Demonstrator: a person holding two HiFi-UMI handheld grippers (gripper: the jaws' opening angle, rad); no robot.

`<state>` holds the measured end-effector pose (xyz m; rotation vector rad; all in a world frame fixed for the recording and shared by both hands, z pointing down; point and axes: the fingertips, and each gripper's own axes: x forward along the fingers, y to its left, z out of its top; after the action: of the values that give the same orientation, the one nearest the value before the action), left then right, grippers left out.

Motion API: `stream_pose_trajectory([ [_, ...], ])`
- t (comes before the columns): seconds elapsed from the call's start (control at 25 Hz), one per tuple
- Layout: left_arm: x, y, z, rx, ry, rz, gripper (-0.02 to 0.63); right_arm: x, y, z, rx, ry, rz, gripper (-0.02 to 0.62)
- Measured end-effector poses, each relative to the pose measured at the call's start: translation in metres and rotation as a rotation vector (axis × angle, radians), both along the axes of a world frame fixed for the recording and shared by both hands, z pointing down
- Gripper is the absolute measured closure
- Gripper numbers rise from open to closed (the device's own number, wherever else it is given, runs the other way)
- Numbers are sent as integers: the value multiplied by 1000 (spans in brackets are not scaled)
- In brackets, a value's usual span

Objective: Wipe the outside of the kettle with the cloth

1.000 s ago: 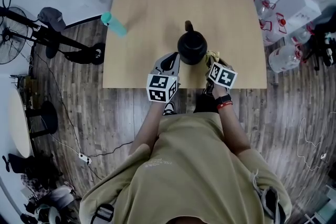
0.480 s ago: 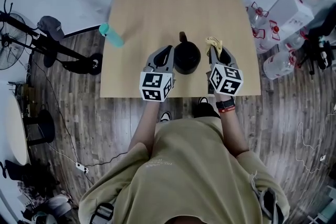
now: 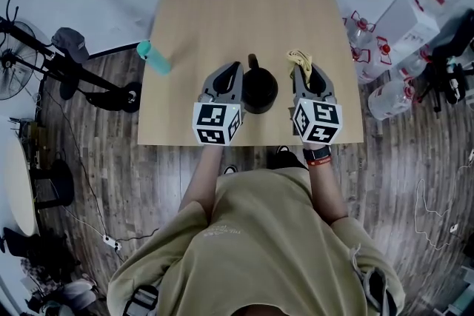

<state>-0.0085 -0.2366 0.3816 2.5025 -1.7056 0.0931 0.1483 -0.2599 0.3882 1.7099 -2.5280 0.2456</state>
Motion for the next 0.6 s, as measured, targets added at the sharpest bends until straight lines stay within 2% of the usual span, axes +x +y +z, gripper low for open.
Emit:
stream_pose_trajectory([
  [0.6, 31, -23, 4, -12, -28, 31, 581, 26, -19, 8, -35, -29, -13, 482],
])
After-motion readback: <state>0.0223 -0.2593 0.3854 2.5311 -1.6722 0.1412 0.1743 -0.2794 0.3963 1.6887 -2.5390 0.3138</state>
